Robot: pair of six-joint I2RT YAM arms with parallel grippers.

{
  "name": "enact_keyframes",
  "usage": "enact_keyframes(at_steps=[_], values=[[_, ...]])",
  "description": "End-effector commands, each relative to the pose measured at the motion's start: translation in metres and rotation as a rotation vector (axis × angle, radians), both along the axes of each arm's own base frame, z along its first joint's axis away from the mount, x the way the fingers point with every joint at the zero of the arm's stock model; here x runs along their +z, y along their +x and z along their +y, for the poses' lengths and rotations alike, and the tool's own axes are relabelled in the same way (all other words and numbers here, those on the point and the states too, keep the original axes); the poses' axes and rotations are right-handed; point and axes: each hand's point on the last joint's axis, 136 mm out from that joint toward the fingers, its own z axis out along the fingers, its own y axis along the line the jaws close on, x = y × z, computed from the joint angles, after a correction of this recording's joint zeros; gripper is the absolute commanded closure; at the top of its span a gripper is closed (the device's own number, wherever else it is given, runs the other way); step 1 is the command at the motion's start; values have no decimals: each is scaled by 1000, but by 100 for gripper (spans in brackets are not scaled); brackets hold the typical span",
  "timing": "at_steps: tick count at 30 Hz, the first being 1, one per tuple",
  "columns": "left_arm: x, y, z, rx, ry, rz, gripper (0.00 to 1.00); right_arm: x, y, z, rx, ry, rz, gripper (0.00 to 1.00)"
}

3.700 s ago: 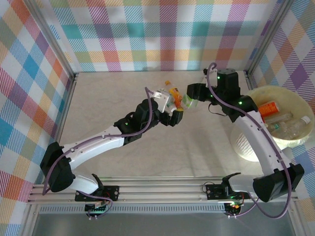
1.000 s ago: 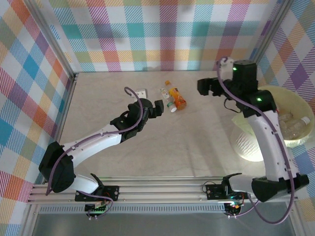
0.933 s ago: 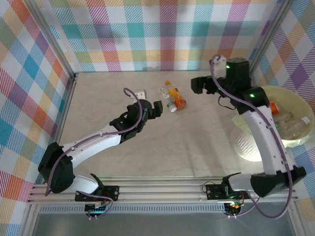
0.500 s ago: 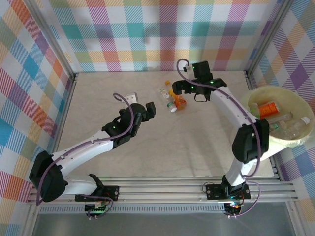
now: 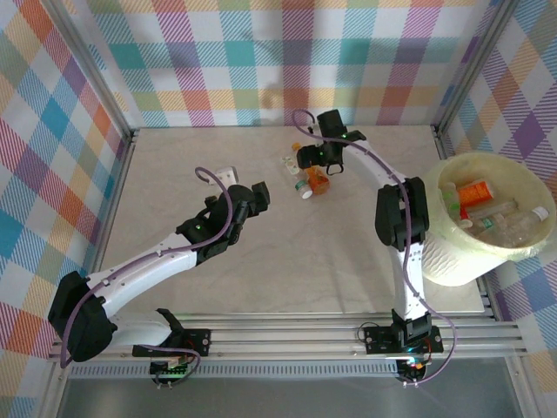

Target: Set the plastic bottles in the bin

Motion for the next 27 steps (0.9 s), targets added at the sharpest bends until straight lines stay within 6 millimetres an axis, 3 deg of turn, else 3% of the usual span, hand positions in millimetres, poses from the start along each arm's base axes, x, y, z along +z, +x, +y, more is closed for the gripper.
enact_keyframes(at_steps=[1,6,12,17,21,27], values=[[0,-3,14,43,3,0,0,-14,5,1,-1,-20,35,28],[-3,-4,15,47,6,4,0,-35,8,8,39,-38,118,22],[-5,-5,15,49,-1,13,0,-58,12,-2,-6,-107,152,29],[-6,-5,15,51,-3,16,0,-70,4,-3,-4,-108,197,29],[-8,-4,12,41,-7,20,0,-66,-2,2,8,-83,211,31],[-10,-3,7,24,-18,27,0,-34,-12,3,12,-35,154,44]])
